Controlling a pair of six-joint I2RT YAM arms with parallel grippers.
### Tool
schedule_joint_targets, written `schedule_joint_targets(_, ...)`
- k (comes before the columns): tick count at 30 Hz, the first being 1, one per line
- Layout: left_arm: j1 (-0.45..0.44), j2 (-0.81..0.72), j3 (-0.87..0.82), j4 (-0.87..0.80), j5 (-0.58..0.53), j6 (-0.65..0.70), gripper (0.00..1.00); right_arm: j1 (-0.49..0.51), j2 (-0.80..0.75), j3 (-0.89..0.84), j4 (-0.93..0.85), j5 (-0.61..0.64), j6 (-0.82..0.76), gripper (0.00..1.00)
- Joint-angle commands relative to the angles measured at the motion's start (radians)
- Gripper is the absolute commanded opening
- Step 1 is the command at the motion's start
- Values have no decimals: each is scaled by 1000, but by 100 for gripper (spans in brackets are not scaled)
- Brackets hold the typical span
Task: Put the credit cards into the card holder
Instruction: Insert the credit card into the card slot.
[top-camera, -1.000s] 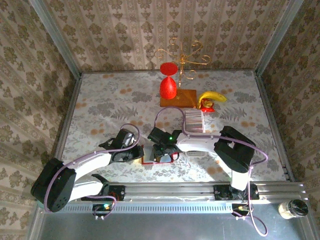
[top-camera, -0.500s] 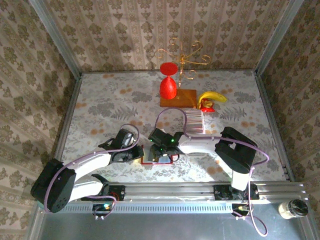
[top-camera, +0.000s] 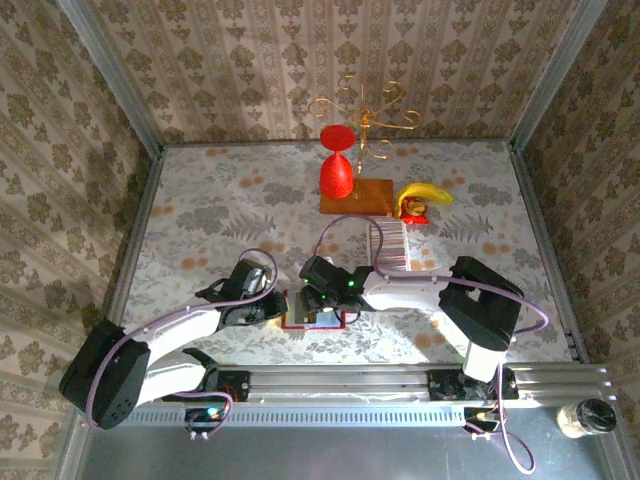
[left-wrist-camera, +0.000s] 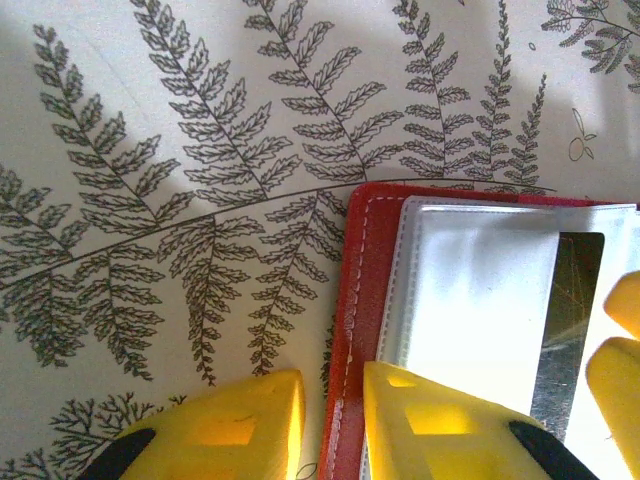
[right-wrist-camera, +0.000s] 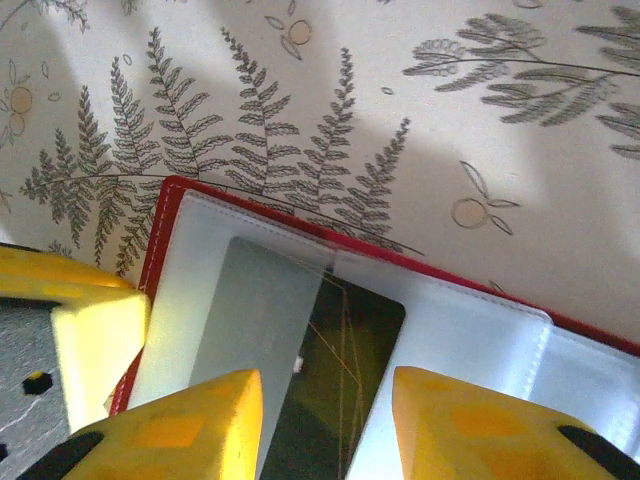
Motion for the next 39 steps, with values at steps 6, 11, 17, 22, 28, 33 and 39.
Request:
schedule_joint_targets(6, -3, 5, -38, 8, -2, -6, 24, 8, -52, -49, -78, -6, 111, 37)
schedule_joint_targets(11, -4, 3, -43, 9, 0, -7, 24, 15, -34, -50, -38, -40, 123, 35)
schedule_joint_targets(17, -4, 2, -50, 14, -2, -12, 24, 20, -6, -21, -34, -58, 119, 32)
schedule_joint_targets(22, -6, -2, -59, 18, -4, -17, 24, 26, 17, -12, -28, -69, 128, 31)
schedule_joint_targets(28, -7, -9, -71, 22, -1, -25, 24, 37, 17, 10, -28, -67, 125, 28)
schedule_joint_targets(33, -9, -19, -76, 19, -2, -29, 24, 43, 27, 28, -35, -68, 122, 27)
schedule_joint_targets(39, -12, -24, -81, 20, -2, -35, 24, 50, 51, 68, -37, -73, 122, 26)
